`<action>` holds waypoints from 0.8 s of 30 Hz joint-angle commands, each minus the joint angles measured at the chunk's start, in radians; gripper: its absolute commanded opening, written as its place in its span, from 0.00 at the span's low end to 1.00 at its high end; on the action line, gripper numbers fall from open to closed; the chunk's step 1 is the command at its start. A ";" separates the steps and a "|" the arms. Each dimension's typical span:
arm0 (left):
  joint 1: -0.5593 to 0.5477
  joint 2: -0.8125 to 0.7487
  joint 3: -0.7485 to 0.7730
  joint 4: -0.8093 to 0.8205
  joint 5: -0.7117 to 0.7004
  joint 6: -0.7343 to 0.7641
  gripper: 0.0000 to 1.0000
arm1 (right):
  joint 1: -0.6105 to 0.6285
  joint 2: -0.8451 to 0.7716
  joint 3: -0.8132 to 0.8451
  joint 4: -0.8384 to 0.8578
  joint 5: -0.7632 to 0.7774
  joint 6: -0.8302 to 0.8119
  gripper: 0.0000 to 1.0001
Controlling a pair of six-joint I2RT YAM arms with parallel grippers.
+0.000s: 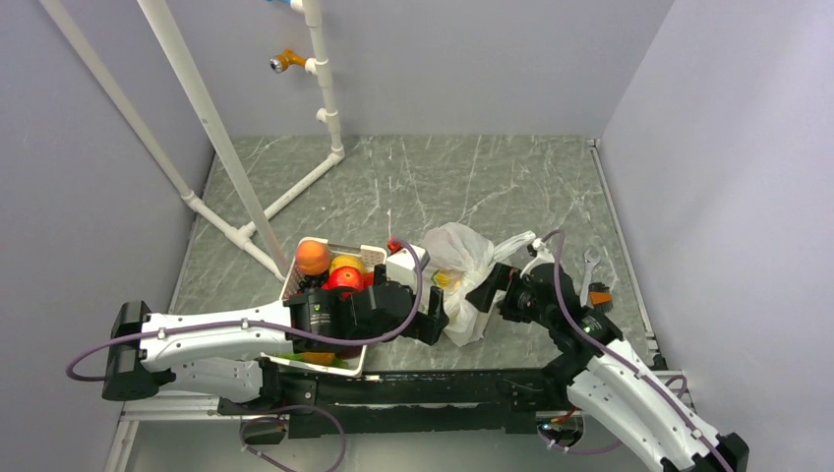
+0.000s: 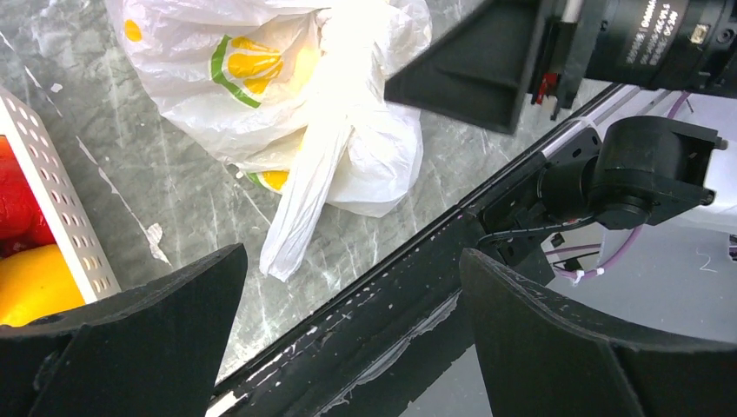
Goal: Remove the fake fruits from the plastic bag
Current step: Move the plastic bag to the center of the board, then untie the plastic bag at the center of the board.
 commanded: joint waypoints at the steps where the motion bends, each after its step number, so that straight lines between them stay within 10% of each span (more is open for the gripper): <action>1: -0.003 -0.005 0.028 -0.019 -0.017 -0.024 0.99 | -0.003 0.100 0.110 -0.135 0.316 0.095 0.99; 12: 0.002 -0.043 -0.015 -0.052 0.009 -0.028 0.99 | -0.056 0.352 0.204 0.047 0.103 -0.274 0.99; 24: 0.324 0.150 0.095 0.047 0.334 0.164 0.95 | -0.046 0.338 0.187 0.057 -0.202 -0.318 0.64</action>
